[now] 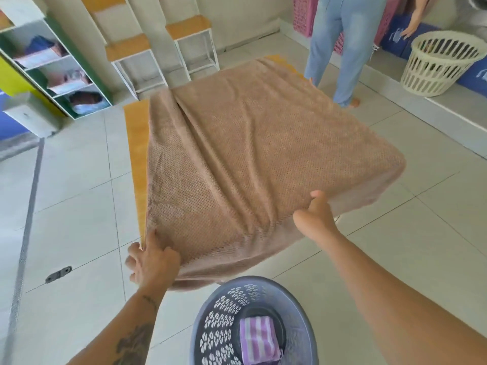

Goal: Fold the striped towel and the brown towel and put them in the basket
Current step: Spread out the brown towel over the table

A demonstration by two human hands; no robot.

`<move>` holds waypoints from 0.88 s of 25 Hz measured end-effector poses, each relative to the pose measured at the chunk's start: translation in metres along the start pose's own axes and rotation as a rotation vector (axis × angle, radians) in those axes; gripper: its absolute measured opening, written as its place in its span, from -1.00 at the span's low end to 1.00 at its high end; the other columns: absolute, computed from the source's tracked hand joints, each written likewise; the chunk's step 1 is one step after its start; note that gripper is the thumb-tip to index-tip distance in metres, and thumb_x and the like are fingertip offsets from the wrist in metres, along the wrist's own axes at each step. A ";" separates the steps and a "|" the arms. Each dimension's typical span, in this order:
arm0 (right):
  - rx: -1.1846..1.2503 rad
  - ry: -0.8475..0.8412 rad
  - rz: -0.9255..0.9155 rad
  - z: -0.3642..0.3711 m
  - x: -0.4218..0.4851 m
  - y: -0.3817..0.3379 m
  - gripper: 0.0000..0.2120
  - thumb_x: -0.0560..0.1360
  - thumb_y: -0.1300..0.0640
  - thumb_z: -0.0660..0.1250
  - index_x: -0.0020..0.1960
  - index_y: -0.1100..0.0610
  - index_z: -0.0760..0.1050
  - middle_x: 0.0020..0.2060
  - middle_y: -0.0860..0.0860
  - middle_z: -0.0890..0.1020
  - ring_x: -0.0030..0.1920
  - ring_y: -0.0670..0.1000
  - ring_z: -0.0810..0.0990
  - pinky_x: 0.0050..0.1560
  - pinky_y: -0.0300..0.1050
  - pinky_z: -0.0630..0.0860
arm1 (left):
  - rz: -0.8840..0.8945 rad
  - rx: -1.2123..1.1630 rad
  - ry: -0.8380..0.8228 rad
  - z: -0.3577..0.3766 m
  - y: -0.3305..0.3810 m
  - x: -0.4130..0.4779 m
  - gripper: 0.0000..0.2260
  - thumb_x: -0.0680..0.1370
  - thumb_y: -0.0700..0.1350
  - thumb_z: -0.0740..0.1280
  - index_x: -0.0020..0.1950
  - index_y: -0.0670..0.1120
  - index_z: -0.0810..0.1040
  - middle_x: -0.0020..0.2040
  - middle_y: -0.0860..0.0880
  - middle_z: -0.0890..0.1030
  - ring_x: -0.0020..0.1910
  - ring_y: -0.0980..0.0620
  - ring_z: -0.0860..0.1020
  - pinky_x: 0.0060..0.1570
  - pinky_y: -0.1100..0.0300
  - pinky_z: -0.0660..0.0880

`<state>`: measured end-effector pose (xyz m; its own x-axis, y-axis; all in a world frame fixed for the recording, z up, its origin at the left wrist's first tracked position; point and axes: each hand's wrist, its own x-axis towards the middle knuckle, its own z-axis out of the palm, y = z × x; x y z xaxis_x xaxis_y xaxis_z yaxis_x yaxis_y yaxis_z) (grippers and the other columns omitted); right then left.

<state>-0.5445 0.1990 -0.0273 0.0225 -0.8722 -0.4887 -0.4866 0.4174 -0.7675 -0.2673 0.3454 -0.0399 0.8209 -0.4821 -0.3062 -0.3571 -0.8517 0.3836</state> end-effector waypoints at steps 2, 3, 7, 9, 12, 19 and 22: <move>-0.117 -0.125 -0.047 0.040 -0.020 -0.012 -0.48 0.51 0.26 0.22 0.44 0.08 0.21 0.10 -0.01 0.45 -0.06 -0.03 0.50 -0.18 -0.10 0.43 | -0.002 -0.053 -0.073 -0.013 -0.025 0.021 -0.42 0.53 -0.13 0.22 0.54 0.12 0.17 0.40 -0.21 0.31 0.34 -0.30 0.31 0.32 -0.24 0.33; -0.181 -0.154 -0.065 0.061 -0.029 -0.018 -0.56 0.51 0.24 0.23 0.37 0.06 0.27 0.07 0.00 0.45 -0.08 -0.02 0.51 -0.22 -0.10 0.44 | 0.016 -0.100 -0.092 -0.017 -0.031 0.031 -0.41 0.54 -0.11 0.25 0.54 0.08 0.16 0.36 -0.24 0.38 0.30 -0.31 0.38 0.29 -0.22 0.39; -0.430 0.014 -0.046 0.143 -0.066 -0.032 -0.52 0.54 0.08 0.26 0.43 0.09 0.27 0.34 0.12 0.21 0.05 0.11 0.55 -0.05 -0.03 0.54 | 0.097 -0.193 -0.196 -0.034 -0.058 0.060 -0.66 0.53 -0.07 0.35 0.23 -0.13 0.35 0.14 -0.19 0.53 0.15 -0.27 0.52 0.14 -0.10 0.50; -0.587 0.096 -0.017 0.175 -0.085 -0.032 -0.43 0.52 0.09 0.31 0.47 0.14 0.20 0.37 0.13 0.16 0.20 0.15 0.46 0.04 -0.03 0.47 | 0.180 -0.159 -0.295 -0.041 -0.074 0.068 -0.83 0.55 -0.05 0.32 0.04 -0.12 0.43 0.02 -0.14 0.55 0.03 -0.20 0.52 0.02 0.01 0.50; -0.765 0.121 0.114 0.206 -0.115 -0.040 -0.25 0.50 0.10 0.33 0.55 0.21 0.02 0.45 0.15 0.17 0.41 0.23 0.27 0.25 0.08 0.41 | 0.303 -0.079 -0.611 -0.061 -0.104 0.066 -0.80 0.54 -0.07 0.31 0.10 -0.14 0.49 0.01 -0.10 0.57 -0.12 -0.07 0.53 -0.23 0.17 0.45; -0.579 0.020 -0.059 0.265 -0.125 -0.117 -0.33 0.52 0.23 0.22 0.59 0.08 0.10 0.55 0.07 0.16 0.49 0.16 0.25 0.38 0.09 0.36 | 0.428 -0.116 -0.704 -0.136 -0.104 0.133 -0.75 0.56 -0.03 0.28 0.23 0.00 0.52 0.09 -0.02 0.60 -0.29 0.17 0.53 -0.48 0.36 0.40; -0.505 -0.018 -0.124 0.290 -0.105 -0.140 -0.38 0.54 0.25 0.19 0.57 0.07 0.15 0.55 0.07 0.15 0.45 0.11 0.29 0.24 -0.01 0.42 | 0.463 -0.182 -0.677 -0.163 -0.081 0.172 -0.79 0.57 -0.12 0.25 0.18 0.01 0.55 0.02 -0.06 0.63 -0.31 0.12 0.54 -0.54 0.41 0.41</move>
<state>-0.2257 0.3055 0.0115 0.1192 -0.9010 -0.4172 -0.8398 0.1327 -0.5265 -0.0246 0.3648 0.0183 0.1437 -0.8436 -0.5174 -0.4666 -0.5188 0.7163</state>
